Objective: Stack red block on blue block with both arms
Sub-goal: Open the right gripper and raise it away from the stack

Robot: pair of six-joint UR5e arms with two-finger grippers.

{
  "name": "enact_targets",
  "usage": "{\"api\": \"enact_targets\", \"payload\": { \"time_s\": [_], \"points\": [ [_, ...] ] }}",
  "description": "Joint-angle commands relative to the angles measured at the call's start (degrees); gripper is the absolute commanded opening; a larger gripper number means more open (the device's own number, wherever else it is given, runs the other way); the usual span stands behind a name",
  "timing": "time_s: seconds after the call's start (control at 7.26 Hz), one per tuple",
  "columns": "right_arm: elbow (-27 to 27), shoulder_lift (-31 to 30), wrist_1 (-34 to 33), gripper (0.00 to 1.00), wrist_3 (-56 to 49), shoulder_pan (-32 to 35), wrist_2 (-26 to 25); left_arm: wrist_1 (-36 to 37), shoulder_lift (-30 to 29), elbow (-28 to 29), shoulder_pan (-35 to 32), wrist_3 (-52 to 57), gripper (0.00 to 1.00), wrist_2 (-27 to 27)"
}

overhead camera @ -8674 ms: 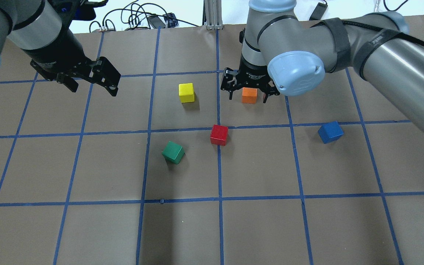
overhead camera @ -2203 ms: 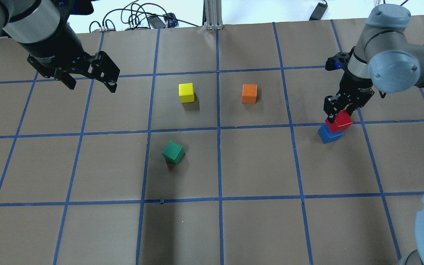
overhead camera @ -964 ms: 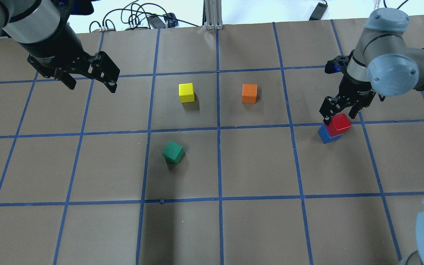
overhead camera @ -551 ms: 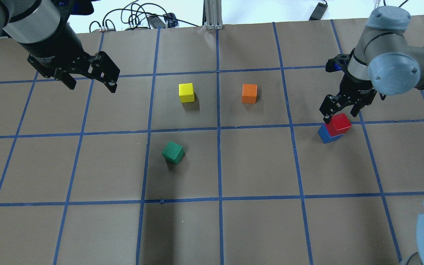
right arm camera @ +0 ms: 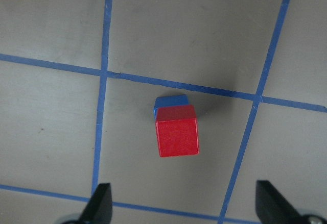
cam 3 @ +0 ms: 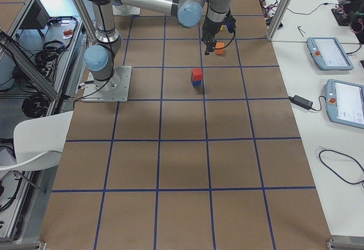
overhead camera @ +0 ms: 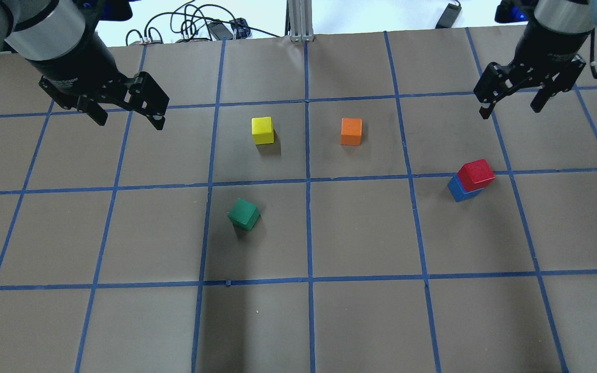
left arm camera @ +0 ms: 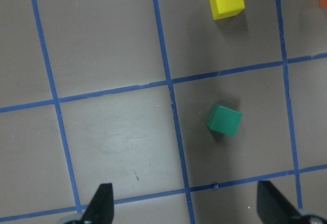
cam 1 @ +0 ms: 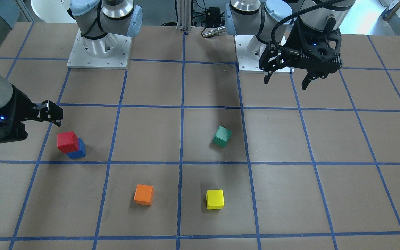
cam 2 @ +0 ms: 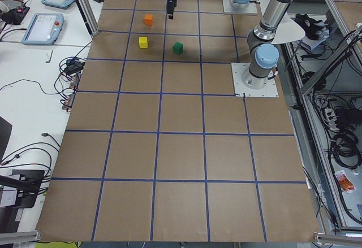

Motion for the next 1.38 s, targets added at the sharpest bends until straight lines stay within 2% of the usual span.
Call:
{"api": "enact_targets", "payload": {
  "time_s": [0.0,0.28,0.55,0.69,0.96,1.24],
  "points": [
    [-6.0,-2.1,6.9,1.0,5.3,5.9,0.5,0.0,-0.1,-0.1,0.0,0.0,1.0,0.0],
    [-3.7,1.3,7.3,1.0,5.6,5.7,0.3,0.0,0.1,-0.1,0.0,0.0,1.0,0.0],
    [-4.1,1.5,7.3,1.0,6.4,5.7,0.3,0.0,0.0,-0.1,0.0,0.0,1.0,0.0],
    [-4.1,0.2,7.2,1.0,11.6,6.0,0.4,0.0,0.0,-0.1,0.0,0.0,1.0,0.0],
    [-3.4,-3.4,6.7,1.0,12.7,7.5,0.3,0.0,0.0,-0.1,0.0,0.0,1.0,0.0],
    [-3.2,-4.1,6.6,1.0,16.3,9.1,0.5,0.0,-0.2,0.3,0.0,0.0,1.0,0.0]
  ]
}}
